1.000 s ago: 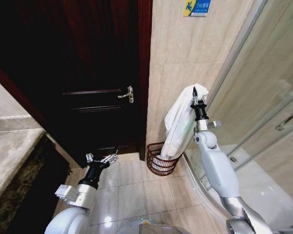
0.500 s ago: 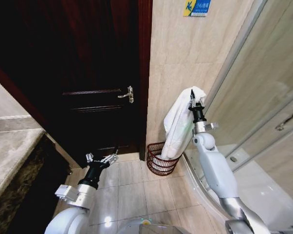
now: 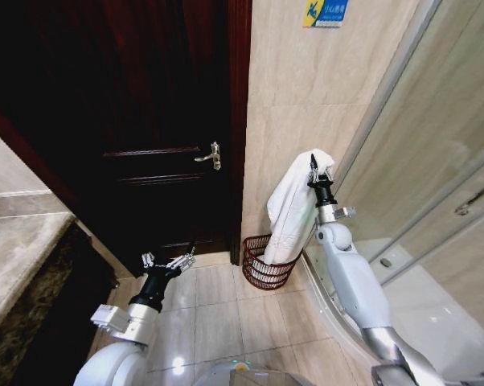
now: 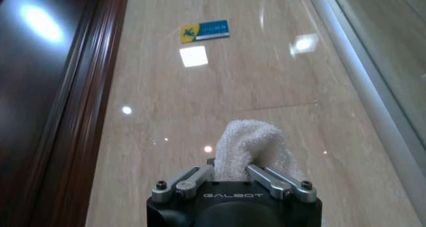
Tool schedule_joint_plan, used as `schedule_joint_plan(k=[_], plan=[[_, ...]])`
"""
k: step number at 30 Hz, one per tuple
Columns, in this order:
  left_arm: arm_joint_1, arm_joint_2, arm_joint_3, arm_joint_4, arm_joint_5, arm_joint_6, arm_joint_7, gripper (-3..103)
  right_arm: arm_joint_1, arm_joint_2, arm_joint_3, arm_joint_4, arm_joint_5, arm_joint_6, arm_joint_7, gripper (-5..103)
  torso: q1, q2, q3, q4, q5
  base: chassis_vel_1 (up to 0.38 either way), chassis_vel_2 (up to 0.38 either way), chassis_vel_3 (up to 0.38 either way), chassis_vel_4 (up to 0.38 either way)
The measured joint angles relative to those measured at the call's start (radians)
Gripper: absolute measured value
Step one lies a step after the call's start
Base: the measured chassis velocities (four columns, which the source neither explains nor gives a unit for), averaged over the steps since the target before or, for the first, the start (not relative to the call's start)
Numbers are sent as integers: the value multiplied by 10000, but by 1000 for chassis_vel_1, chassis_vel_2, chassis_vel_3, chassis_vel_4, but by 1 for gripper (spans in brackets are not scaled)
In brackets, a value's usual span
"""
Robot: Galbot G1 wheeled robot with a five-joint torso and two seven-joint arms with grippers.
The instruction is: Discard the used towel into the hamper.
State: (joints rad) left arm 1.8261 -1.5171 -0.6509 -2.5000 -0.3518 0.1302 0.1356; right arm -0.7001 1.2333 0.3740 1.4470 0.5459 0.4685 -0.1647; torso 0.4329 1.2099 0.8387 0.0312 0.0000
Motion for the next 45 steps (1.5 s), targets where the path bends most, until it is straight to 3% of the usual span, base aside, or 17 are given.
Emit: schedule_joint_plan(k=[24,45], plan=[[0,0,0,1,0,0,0,100,14,99,-1,-1152,-202,566,-341,8,0,0,0,0,1,0,0,0,0],[0,0,0,0,0,0,0,100,1060,337,-261,-2827,-241,912,-575,8,0,0,0,0,-1,0,0,0,0]])
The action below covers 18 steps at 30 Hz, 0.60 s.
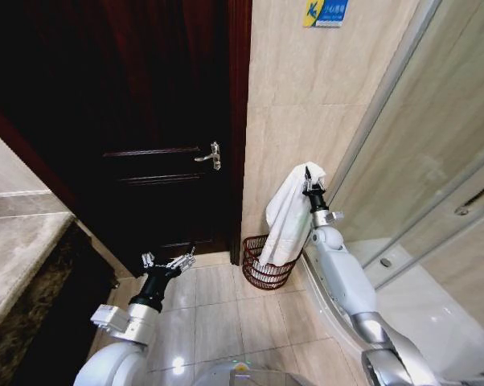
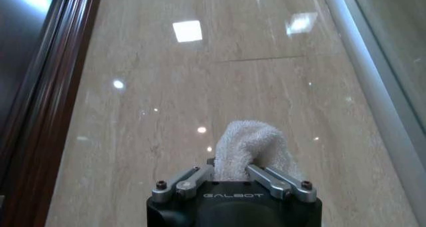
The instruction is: Discard the used towel into the hamper.
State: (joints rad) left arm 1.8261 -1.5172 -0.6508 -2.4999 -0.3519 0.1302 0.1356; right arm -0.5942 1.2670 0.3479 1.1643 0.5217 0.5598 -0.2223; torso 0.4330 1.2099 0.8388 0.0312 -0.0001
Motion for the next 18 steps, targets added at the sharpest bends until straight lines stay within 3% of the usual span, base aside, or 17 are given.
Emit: schedule_joint_plan(k=[18], plan=[[0,0,0,0,0,0,0,100,159,515,343,-1859,-322,815,-542,8,0,0,0,0,-1,0,0,0,0]])
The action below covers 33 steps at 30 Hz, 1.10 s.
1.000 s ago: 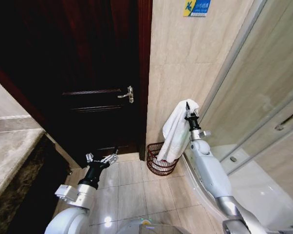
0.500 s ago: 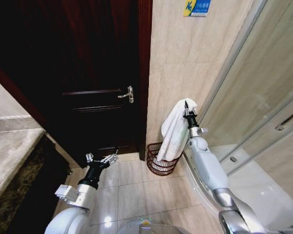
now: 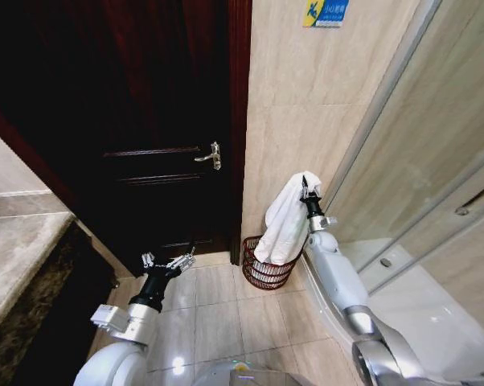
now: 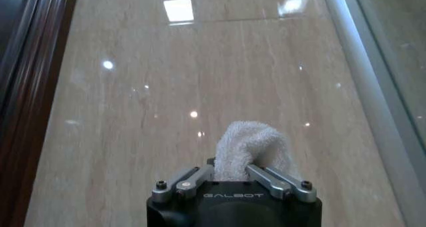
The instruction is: Discard the used towel into the hamper.
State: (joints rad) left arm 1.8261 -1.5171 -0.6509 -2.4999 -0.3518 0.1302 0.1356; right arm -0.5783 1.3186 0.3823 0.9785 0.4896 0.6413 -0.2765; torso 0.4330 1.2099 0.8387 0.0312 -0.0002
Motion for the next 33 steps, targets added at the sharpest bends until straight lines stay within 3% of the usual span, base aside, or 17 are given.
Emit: schedule_joint_plan(k=[33], plan=[[-1,0,0,0,0,0,0,100,-720,504,94,-1190,-523,517,-200,8,0,0,0,0,1,0,0,0,0]])
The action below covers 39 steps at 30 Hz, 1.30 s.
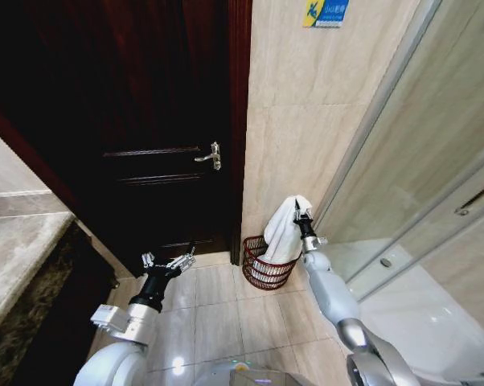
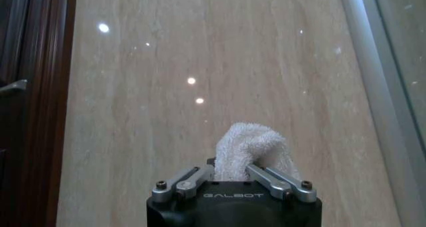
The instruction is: Discard the used towel into the hamper.
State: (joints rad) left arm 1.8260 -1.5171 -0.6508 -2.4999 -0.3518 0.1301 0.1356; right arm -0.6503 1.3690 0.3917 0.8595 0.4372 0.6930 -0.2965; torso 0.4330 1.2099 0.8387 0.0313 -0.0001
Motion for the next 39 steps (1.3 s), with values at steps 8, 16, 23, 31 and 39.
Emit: schedule_joint_plan(k=[8,16,23,31,39], plan=[[0,0,0,0,0,0,0,100,108,186,64,-569,-221,178,-76,8,0,0,0,0,0,0,0,0,0],[0,0,0,0,0,0,0,100,249,254,69,-1376,-275,343,-198,8,0,0,0,0,0,0,0,0,0],[0,0,0,0,0,0,0,100,81,267,121,-1576,-724,174,-58,8,0,0,0,-1,1,0,0,0,0],[0,0,0,0,0,0,0,100,52,257,116,-1859,-841,159,-61,8,0,0,0,0,0,0,0,0,0],[0,0,0,0,0,0,0,100,-57,350,54,-1811,-889,134,178,8,0,0,0,0,1,0,0,0,0]])
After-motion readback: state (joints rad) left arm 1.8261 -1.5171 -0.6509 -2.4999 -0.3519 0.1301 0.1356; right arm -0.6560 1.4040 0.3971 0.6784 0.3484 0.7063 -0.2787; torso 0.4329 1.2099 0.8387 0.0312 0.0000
